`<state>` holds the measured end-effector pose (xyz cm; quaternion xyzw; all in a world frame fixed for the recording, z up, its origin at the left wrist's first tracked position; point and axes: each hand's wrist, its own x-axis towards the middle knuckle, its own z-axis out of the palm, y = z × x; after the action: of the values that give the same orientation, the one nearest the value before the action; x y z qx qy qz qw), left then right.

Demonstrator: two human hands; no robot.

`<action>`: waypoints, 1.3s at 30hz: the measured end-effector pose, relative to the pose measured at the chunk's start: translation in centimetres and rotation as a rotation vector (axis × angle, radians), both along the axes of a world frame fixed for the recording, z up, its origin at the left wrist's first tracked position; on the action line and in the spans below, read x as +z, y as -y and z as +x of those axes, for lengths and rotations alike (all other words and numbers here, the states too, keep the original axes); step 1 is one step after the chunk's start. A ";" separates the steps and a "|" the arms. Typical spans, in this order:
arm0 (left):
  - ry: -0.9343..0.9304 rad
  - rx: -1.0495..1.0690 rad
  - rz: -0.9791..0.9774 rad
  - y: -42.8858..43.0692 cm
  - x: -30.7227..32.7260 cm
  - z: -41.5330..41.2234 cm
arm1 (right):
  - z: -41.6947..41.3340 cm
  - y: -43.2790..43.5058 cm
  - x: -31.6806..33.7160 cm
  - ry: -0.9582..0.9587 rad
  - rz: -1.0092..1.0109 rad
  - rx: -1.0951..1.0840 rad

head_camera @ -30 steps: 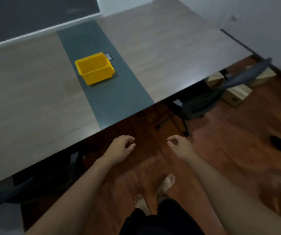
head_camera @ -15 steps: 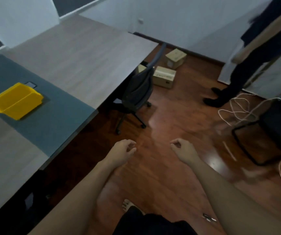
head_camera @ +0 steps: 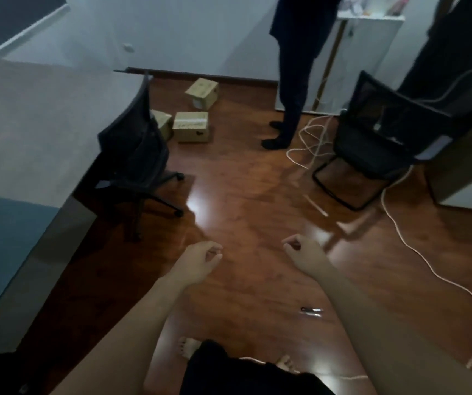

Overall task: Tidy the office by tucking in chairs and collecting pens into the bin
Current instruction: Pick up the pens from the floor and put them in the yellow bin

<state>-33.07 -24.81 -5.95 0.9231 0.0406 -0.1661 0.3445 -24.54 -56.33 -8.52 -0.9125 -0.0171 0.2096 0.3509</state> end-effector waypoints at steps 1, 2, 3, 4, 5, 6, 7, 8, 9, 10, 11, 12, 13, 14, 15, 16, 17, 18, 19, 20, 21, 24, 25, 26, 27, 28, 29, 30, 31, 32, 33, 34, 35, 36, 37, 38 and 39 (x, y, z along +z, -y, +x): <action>-0.006 -0.025 0.001 1.8 -0.2 0.6 | -0.5 2.2 -0.3 -0.008 0.009 -0.034; -0.013 -0.052 0.000 3.7 -0.3 1.2 | -1.0 4.2 -0.3 -0.021 0.006 -0.068; -0.021 -0.085 -0.005 5.6 -0.2 1.8 | -1.5 6.2 -0.4 -0.024 0.003 -0.105; -0.031 -0.123 -0.011 7.5 -0.2 2.5 | -2.0 8.0 -0.5 -0.028 -0.002 -0.150; -0.037 -0.164 -0.016 9.3 -0.2 3.1 | -2.4 9.8 -0.6 -0.022 0.003 -0.197; -0.046 -0.202 -0.023 11.0 -0.3 3.8 | -2.9 11.4 -0.7 -0.019 0.004 -0.242; -0.058 -0.236 -0.028 12.7 -0.3 4.5 | -3.3 13.0 -1.0 -0.014 0.005 -0.280; -0.067 -0.266 -0.028 14.3 -0.3 5.1 | -3.7 14.4 -0.9 -0.014 0.004 -0.308; -0.074 -0.294 -0.022 15.7 -0.4 5.7 | -4.1 15.6 -1.0 -0.014 -0.001 -0.331; -0.081 -0.319 -0.019 17.1 -0.4 6.4 | -4.5 16.7 -1.0 -0.018 -0.013 -0.357; -0.089 -0.341 -0.020 18.3 -0.6 7.0 | -4.9 17.8 -1.2 -0.018 -0.014 -0.385; -0.097 -0.368 -0.019 19.5 -0.8 7.6 | -5.3 18.7 -1.3 -0.025 -0.018 -0.421; -0.101 -0.402 -0.017 20.5 -1.0 8.3 | -5.7 19.6 -1.6 -0.024 -0.019 -0.454; -0.101 -0.437 -0.010 21.5 -1.2 8.9 | -6.1 20.3 -1.7 -0.038 -0.023 -0.486; -0.105 -0.477 -0.001 22.4 -1.4 9.7 | -6.5 21.1 -1.9 -0.049 -0.020 -0.516; -0.111 -0.515 0.005 23.3 -1.8 10.5 | -6.9 21.8 -2.2 -0.065 -0.015 -0.552; -0.117 -0.549 0.010 24.1 -2.0 11.2 | -7.2 22.5 -2.5 -0.074 -0.003 -0.587; -0.124 -0.577 0.009 24.9 -2.1 11.8 | -7.6 23.1 -2.4 -0.084 -0.004 -0.618; -0.134 -0.601 0.011 25.6 -2.4 12.4 | -7.9 23.6 -2.4 -0.090 -0.012 -0.648; -0.138 -0.622 0.005 26.3 -2.9 13.0 | -8.1 24.2 -2.5 -0.096 -0.020 -0.674; -0.140 -0.642 -0.004 26.9 -3.5 13.5 | -8.2 24.8 -2.7 -0.103 -0.018 -0.696; -0.141 -0.718 0.017 28.8 -5.0 14.5 | -8.3 26.1 -3.6 -0.121 -0.018 -0.735; -0.145 -0.733 0.022 29.3 -5.3 14.7 | -8.3 26.4 -4.0 -0.132 -0.019 -0.749; -0.153 -0.738 0.022 29.8 -5.7 15.0 | -8.3 26.7 -4.4 -0.142 -0.018 -0.759; -0.165 -0.738 0.028 30.3 -5.9 15.2 | -8.2 26.8 -4.8 -0.152 -0.013 -0.765; -0.175 -0.738 0.029 30.7 -6.2 15.4 | -8.1 26.9 -5.1 -0.164 -0.003 -0.771; -0.189 -0.738 0.029 31.1 -6.4 15.7 | -7.9 27.0 -5.6 -0.178 0.009 -0.774; -0.200 -0.736 0.027 31.5 -6.9 16.0 | -7.6 27.2 -6.1 -0.195 0.023 -0.771; -0.209 -0.735 0.029 32.0 -7.3 16.3 | -7.2 27.6 -6.6 -0.208 0.034 -0.763; -0.214 -0.734 0.032 32.5 -7.8 16.6 | -6.7 27.9 -7.1 -0.216 0.042 -0.752; -0.217 -0.723 0.038 33.0 -8.2 16.9 | -6.1 28.4 -7.6 -0.220 0.045 -0.735; -0.217 -0.703 0.042 33.5 -8.6 17.3 | -5.5 28.9 -8.1 -0.230 0.043 -0.718; -0.222 -0.676 0.043 34.1 -9.0 17.5 | -4.9 29.5 -8.6 -0.246 0.041 -0.701; -0.228 -0.647 0.039 34.7 -9.5 17.7 | -4.4 30.1 -9.0 -0.266 0.039 -0.682; -0.238 -0.623 0.032 35.3 -9.9 17.8 | -3.7 30.8 -9.6 -0.281 0.035 -0.659; -0.250 -0.607 0.027 35.9 -10.5 18.0 | -3.0 31.4 -10.2 -0.299 0.036 -0.644; -0.266 -0.596 0.027 36.5 -11.1 18.2 | -2.5 32.1 -11.0 -0.312 0.046 -0.632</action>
<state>-14.92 -61.26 -17.07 0.8691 -0.1843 -0.3783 0.2600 -27.01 -88.39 -19.54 -0.8215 0.3152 0.2273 0.4173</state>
